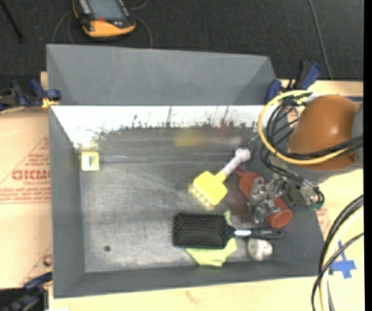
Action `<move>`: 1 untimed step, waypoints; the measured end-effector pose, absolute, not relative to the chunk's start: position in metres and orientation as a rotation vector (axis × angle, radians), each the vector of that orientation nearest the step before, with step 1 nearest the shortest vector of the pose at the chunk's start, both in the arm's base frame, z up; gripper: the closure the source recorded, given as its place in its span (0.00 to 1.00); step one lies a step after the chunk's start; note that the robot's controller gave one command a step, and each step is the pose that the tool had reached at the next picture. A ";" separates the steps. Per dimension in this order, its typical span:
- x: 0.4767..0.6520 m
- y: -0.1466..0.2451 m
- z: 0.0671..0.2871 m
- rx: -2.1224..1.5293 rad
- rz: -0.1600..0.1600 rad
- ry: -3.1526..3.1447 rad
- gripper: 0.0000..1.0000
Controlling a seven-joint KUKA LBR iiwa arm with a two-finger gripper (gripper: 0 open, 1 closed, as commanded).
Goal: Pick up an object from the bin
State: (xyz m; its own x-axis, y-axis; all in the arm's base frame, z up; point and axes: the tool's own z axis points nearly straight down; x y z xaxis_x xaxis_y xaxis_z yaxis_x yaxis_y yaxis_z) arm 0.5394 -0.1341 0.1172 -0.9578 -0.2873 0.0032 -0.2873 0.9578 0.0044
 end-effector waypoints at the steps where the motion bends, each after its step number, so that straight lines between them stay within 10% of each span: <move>1: 0.512 -0.137 0.097 0.493 -0.010 -3.134 0.00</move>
Offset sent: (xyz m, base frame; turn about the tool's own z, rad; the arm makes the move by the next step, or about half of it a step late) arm 0.0000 0.0000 0.0000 0.0000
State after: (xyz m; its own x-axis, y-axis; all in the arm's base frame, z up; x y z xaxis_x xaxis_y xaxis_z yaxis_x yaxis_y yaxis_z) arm 0.5122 -0.1371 0.0965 -0.9513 -0.3068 -0.0315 -0.3069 0.9517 0.0012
